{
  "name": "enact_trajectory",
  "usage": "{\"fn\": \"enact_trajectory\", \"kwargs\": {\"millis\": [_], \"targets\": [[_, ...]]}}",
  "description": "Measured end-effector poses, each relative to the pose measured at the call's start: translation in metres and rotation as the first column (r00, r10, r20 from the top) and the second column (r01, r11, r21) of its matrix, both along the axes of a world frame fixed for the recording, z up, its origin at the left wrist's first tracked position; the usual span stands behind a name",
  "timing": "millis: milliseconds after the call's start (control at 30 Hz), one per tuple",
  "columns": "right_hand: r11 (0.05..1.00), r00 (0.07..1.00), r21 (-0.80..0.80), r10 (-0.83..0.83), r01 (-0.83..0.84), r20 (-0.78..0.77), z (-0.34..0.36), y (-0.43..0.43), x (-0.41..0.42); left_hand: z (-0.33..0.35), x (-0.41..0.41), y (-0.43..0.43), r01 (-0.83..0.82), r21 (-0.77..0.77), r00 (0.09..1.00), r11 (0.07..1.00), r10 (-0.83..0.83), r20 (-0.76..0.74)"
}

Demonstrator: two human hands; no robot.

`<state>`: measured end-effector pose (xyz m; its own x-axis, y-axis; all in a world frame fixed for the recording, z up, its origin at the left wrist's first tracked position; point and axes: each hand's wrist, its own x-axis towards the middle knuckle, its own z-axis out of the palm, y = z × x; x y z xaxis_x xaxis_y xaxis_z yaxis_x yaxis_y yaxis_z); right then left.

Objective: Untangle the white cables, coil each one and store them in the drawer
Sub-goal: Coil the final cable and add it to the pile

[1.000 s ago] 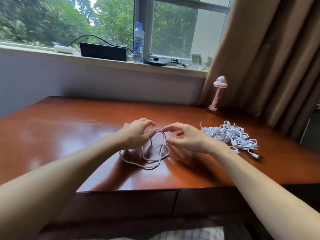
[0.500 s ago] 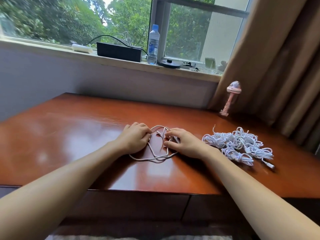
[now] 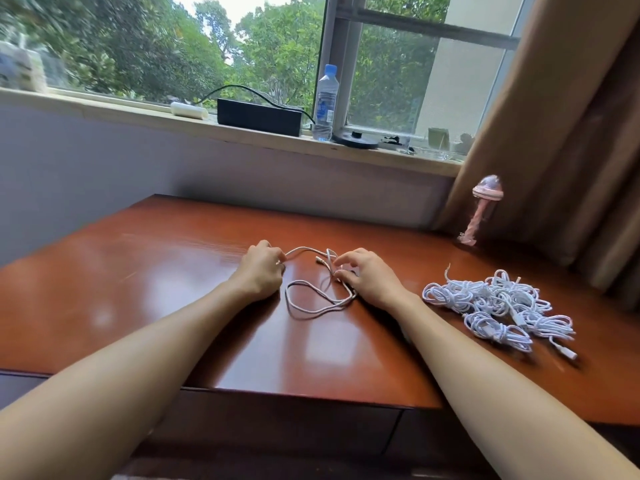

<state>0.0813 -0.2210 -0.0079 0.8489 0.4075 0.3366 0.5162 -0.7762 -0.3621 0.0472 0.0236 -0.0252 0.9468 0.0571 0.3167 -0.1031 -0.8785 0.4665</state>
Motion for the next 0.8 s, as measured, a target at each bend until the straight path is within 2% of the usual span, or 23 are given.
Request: {"fn": "enact_trajectory", "kwargs": {"millis": [67, 167, 267, 367, 467, 567, 667, 800], "targets": [[0.999, 0.999, 0.046, 0.01, -0.012, 0.044, 0.001, 0.002, 0.001, 0.0, -0.002, 0.003, 0.057, -0.049, 0.998, 0.997, -0.055, 0.04], [0.987, 0.992, 0.155, 0.017, -0.036, 0.122, 0.004, 0.004, 0.002, 0.003, -0.006, 0.005, 0.149, -0.108, 0.972, 0.983, -0.125, 0.198], [0.974, 0.98, 0.21, 0.048, -0.089, 0.191, 0.012, 0.009, -0.001, 0.007, -0.006, 0.004, 0.193, -0.102, 0.925, 0.976, -0.147, 0.351], [0.967, 0.981, 0.238, 0.045, -0.09, 0.19, 0.026, 0.018, -0.005, 0.014, -0.004, -0.001, 0.207, -0.107, 0.89, 0.972, -0.141, 0.433], [0.963, 0.989, 0.248, 0.078, -0.108, 0.129, 0.034, 0.027, -0.007, 0.027, -0.006, -0.009, 0.253, -0.136, 0.854, 0.958, -0.155, 0.497], [0.981, 0.988, 0.125, 0.138, -0.145, 0.064, 0.041, 0.036, -0.01, 0.043, -0.009, -0.02, 0.301, -0.179, 0.826, 0.937, -0.162, 0.539], [0.99, 0.989, 0.047, 0.125, -0.129, 0.082, 0.045, 0.043, -0.009, 0.056, -0.012, -0.033, 0.356, -0.306, 0.82, 0.883, -0.138, 0.556], [0.968, 0.991, 0.216, 0.115, -0.126, 0.065, 0.045, 0.039, -0.003, 0.072, -0.017, -0.047, 0.397, -0.512, 0.844, 0.762, -0.084, 0.529]]}}
